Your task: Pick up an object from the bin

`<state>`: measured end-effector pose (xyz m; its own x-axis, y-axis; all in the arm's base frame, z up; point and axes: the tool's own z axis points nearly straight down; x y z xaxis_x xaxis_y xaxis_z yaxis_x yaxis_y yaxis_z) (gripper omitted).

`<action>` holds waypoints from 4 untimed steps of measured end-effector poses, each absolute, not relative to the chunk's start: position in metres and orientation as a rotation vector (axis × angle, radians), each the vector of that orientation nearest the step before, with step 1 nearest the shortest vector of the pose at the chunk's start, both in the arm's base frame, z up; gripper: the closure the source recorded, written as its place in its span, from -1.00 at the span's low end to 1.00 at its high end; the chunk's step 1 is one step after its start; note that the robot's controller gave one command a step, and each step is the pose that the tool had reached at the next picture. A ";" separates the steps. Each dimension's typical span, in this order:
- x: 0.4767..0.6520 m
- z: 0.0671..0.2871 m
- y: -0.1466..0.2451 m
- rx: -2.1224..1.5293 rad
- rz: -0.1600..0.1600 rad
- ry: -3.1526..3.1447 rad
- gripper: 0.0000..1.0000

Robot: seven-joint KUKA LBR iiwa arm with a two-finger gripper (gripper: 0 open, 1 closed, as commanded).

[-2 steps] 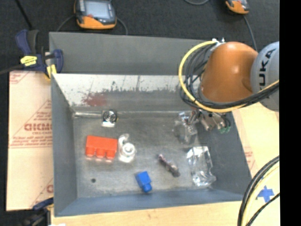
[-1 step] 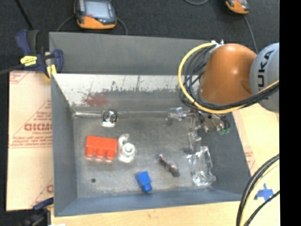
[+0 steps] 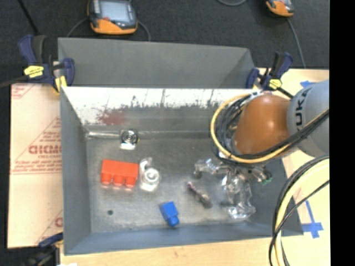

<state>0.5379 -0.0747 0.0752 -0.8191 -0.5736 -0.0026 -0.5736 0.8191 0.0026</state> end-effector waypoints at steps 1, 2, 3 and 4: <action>0.521 0.082 -0.047 -0.906 0.003 3.007 -1.00; 0.513 0.070 -0.038 -0.956 0.002 2.992 -1.00; 0.514 0.070 -0.038 -0.957 0.000 2.990 1.00; 0.514 0.070 -0.039 -0.959 -0.001 2.990 -1.00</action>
Offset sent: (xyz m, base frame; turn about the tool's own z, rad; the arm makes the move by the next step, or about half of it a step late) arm -0.0170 0.0256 0.0063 0.0279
